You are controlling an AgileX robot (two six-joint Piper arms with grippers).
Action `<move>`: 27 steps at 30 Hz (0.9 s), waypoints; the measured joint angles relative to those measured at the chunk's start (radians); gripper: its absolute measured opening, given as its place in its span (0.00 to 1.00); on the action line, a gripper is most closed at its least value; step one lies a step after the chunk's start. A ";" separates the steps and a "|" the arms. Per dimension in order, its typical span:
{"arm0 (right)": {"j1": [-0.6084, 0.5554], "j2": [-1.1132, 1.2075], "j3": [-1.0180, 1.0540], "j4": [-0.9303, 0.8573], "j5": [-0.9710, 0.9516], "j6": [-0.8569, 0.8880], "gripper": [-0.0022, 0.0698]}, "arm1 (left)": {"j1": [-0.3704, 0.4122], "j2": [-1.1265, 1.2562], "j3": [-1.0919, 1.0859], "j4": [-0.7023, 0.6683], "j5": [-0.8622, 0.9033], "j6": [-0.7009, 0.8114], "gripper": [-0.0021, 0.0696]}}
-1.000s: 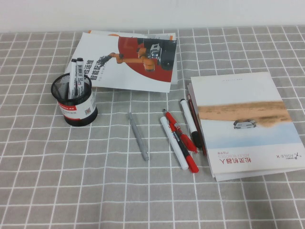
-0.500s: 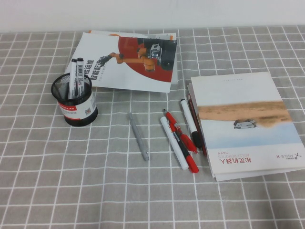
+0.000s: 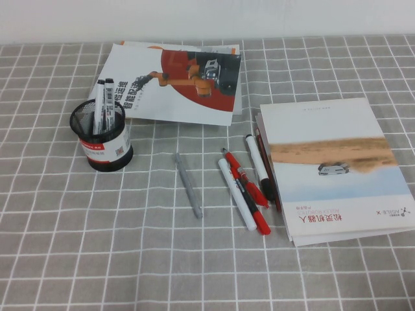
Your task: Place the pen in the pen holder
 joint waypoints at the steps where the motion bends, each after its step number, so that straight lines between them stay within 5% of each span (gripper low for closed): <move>1: -0.001 0.000 0.000 0.000 0.002 0.000 0.01 | 0.000 0.000 0.000 0.000 0.000 0.000 0.02; 27: 0.092 0.000 0.000 -0.044 0.004 -0.080 0.01 | 0.000 0.000 0.000 0.000 0.000 0.000 0.02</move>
